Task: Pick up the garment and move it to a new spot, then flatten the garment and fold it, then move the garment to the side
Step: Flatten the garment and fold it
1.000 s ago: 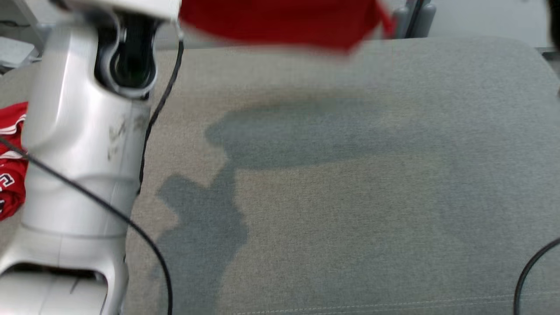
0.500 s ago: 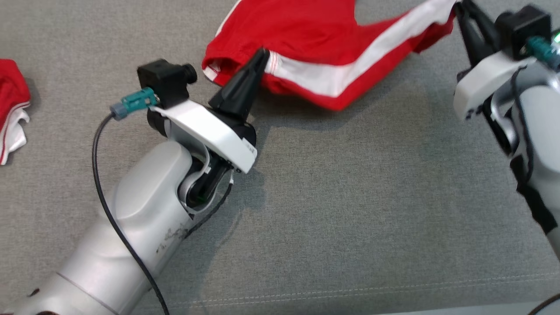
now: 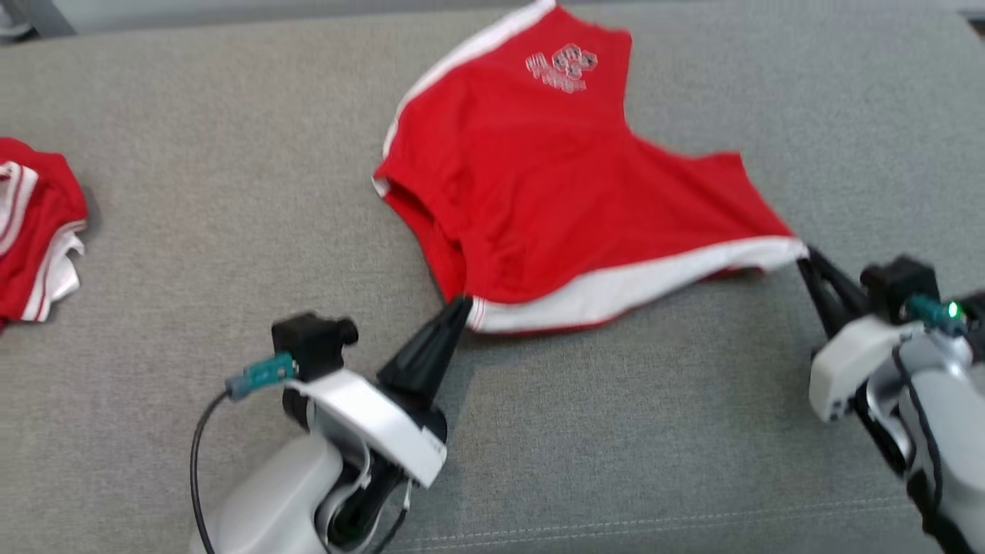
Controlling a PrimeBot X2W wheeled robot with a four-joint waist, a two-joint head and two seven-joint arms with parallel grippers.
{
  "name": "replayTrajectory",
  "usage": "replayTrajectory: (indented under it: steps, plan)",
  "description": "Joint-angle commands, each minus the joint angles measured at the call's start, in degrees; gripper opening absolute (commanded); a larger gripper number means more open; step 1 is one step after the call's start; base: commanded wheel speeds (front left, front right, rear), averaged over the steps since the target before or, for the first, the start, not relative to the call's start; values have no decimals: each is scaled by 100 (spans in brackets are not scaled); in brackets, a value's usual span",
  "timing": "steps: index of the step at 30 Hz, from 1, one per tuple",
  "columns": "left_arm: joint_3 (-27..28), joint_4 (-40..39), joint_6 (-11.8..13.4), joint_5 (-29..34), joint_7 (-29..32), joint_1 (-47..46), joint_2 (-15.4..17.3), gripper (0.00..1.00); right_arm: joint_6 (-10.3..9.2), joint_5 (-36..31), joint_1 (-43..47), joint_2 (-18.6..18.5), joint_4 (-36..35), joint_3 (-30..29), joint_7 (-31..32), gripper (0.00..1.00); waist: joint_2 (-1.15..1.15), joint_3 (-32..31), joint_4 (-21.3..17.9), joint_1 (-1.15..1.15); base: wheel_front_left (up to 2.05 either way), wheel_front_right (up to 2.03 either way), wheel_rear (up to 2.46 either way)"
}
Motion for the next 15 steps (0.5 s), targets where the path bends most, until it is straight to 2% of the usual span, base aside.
replayTrajectory:
  steps: [1, 6, 15]
  plan:
    - [135, -167, -40, -92, -58, 86, 139, 0, -1, 76, 346, -151, -159, 42, -31, 0, 0, -287, 50, 0, 0, 0, 0]
    - [57, -170, -40, -209, -58, 392, 245, 0, -1, 191, 908, -249, -283, 16, -31, 0, 0, -488, 45, 0, 0, 0, 0]
    - [-507, 225, -40, -164, -59, 586, 473, 0, -1, 338, 1590, -252, -444, -94, -31, 0, 0, -653, 11, 0, 0, 0, 0]
